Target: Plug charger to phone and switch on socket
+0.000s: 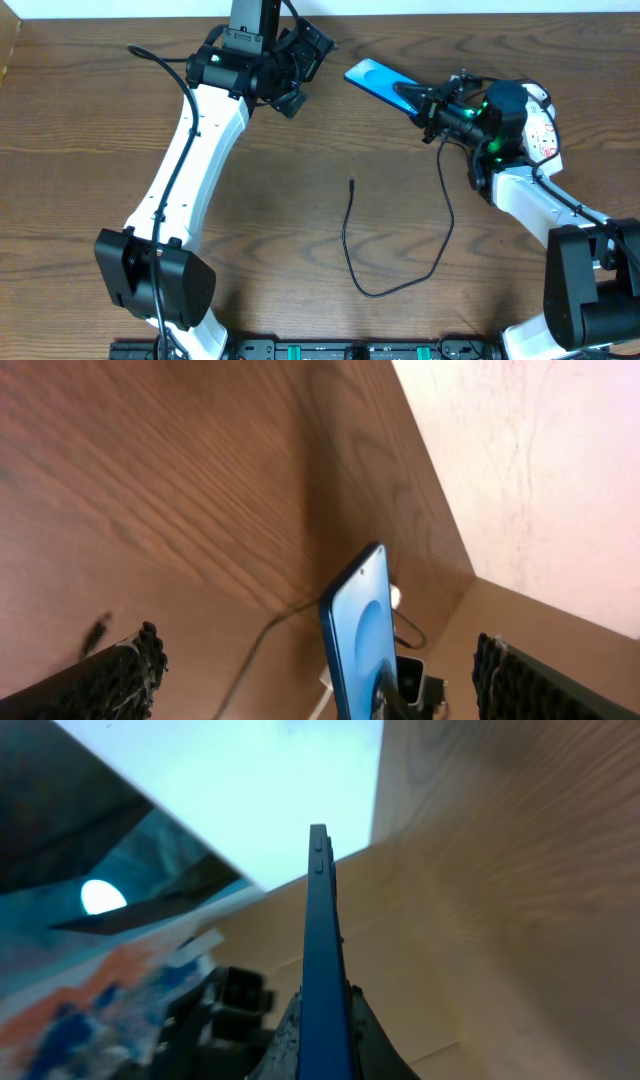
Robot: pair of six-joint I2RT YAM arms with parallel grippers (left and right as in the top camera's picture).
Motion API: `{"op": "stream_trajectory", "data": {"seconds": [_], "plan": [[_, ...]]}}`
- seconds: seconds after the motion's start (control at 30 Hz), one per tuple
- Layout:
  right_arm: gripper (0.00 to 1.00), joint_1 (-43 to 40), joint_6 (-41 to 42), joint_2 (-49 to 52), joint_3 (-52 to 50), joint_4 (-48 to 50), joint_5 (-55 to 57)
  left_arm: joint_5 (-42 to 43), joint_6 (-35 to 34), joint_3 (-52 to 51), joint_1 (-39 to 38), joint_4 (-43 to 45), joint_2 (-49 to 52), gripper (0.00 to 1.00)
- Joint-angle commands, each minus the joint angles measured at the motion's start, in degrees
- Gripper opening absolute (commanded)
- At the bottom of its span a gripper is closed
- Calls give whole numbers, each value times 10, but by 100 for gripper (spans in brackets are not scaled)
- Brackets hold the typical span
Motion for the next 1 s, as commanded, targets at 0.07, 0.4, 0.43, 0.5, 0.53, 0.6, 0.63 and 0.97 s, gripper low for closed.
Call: {"op": "stream_trajectory", "data": {"seconds": [0.07,0.4,0.43,0.5,0.53,0.6,0.63,0.97], "plan": [[1,23,131,-1,10,41,-14,27,-62,2,-4,0,-2,99],[1,43,131,-1,10,69,-11,31,-61,2,-39,10,1,99],[1,43,131,-1,10,78,-10,21,-62,2,-42,10,1,99],[1,44,131,-1,10,96,-3,0,-62,2,-48,10,1,99],[1,44,131,-1,10,107,0,-8,-62,2,-50,11,0,99],[1,45,131,-1,10,130,8,-10,-62,2,-52,15,0,99],[1,46,131,-1,10,139,10,-9,-63,2,-52,18,0,99],[1,57,132,-1,10,167,35,-23,-112,2,-52,60,0,99]]}}
